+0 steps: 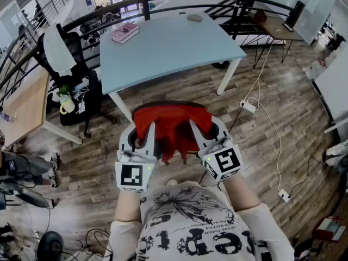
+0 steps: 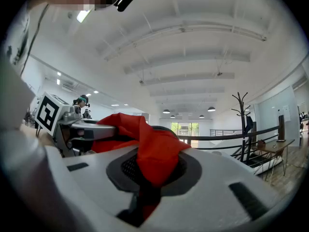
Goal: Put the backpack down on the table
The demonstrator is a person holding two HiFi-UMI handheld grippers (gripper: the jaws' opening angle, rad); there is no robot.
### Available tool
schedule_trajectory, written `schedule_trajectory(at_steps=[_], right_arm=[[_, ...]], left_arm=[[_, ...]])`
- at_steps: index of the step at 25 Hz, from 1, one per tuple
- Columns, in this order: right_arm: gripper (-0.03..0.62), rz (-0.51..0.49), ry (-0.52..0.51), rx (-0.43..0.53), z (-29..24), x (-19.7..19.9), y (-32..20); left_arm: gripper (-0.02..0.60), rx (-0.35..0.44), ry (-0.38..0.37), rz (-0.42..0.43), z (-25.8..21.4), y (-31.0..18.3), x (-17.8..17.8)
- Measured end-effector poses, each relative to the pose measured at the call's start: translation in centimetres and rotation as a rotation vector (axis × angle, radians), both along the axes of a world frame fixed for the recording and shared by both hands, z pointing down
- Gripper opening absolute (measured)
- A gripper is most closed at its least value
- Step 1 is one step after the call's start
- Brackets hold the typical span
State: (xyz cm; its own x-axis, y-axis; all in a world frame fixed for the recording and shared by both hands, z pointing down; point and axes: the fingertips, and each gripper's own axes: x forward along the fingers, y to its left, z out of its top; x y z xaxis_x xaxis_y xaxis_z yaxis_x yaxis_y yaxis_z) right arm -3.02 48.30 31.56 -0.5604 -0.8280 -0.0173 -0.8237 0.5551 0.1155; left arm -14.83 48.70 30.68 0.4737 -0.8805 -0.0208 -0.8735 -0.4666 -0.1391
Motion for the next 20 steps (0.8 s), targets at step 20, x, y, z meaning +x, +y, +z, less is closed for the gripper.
schedule_trajectory(at_steps=[20], right_arm=[[0.049,0.062,-0.052,-0.063,1.3,-4.2,-5.2]], left_arm=[[0.052,0.022,-0.048,0.071,0.7,-4.1,-4.2]])
